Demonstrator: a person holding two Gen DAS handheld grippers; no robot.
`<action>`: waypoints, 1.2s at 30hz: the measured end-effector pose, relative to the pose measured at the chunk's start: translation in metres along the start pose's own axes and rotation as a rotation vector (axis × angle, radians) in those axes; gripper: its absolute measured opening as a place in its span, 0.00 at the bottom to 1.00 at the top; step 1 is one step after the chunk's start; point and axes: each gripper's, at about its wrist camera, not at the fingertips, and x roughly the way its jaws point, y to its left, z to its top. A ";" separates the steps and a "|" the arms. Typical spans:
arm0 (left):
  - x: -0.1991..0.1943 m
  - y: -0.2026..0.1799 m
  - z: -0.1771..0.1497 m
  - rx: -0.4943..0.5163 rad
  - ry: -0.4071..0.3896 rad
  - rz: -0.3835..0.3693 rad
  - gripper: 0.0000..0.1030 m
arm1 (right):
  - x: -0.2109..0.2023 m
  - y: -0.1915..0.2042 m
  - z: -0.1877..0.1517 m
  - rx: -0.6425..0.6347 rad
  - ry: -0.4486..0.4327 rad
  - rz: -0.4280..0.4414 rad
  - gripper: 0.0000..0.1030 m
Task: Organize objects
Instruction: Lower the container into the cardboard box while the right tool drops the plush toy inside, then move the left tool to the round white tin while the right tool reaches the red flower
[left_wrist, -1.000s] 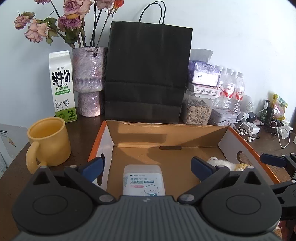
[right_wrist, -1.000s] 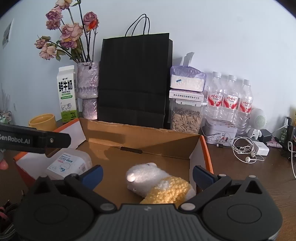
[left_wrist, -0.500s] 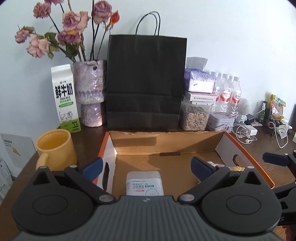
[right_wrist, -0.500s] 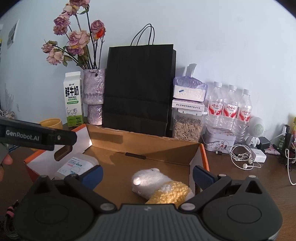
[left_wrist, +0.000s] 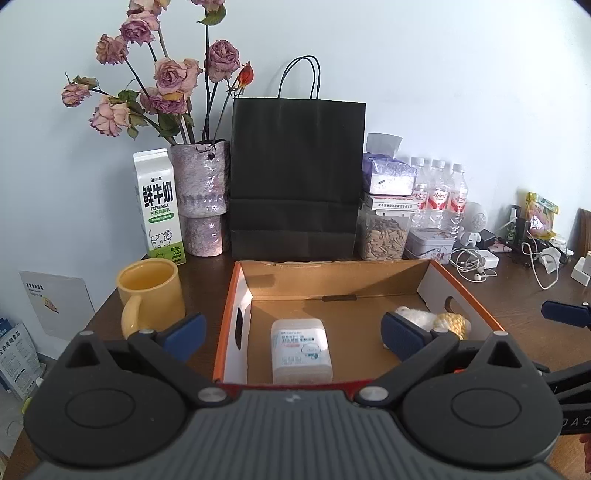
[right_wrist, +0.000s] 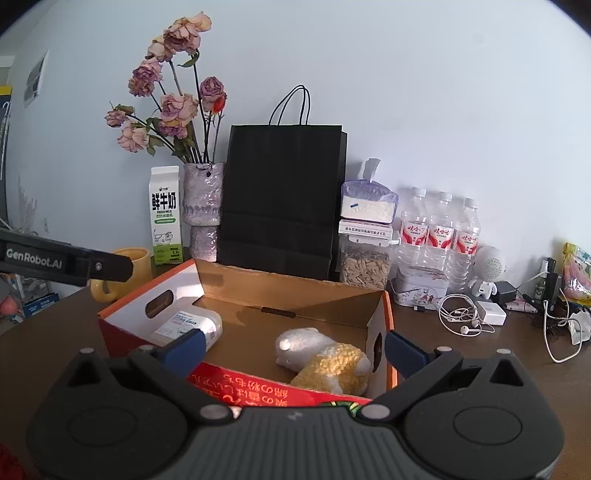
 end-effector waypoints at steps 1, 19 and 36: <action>-0.005 0.001 -0.002 0.001 0.000 0.000 1.00 | -0.006 0.002 -0.002 0.000 0.000 0.001 1.00; -0.095 0.021 -0.075 0.001 0.044 0.001 1.00 | -0.091 0.032 -0.054 -0.033 0.027 0.061 1.00; -0.156 0.064 -0.161 -0.050 0.171 0.068 1.00 | -0.107 0.103 -0.097 -0.082 0.124 0.254 1.00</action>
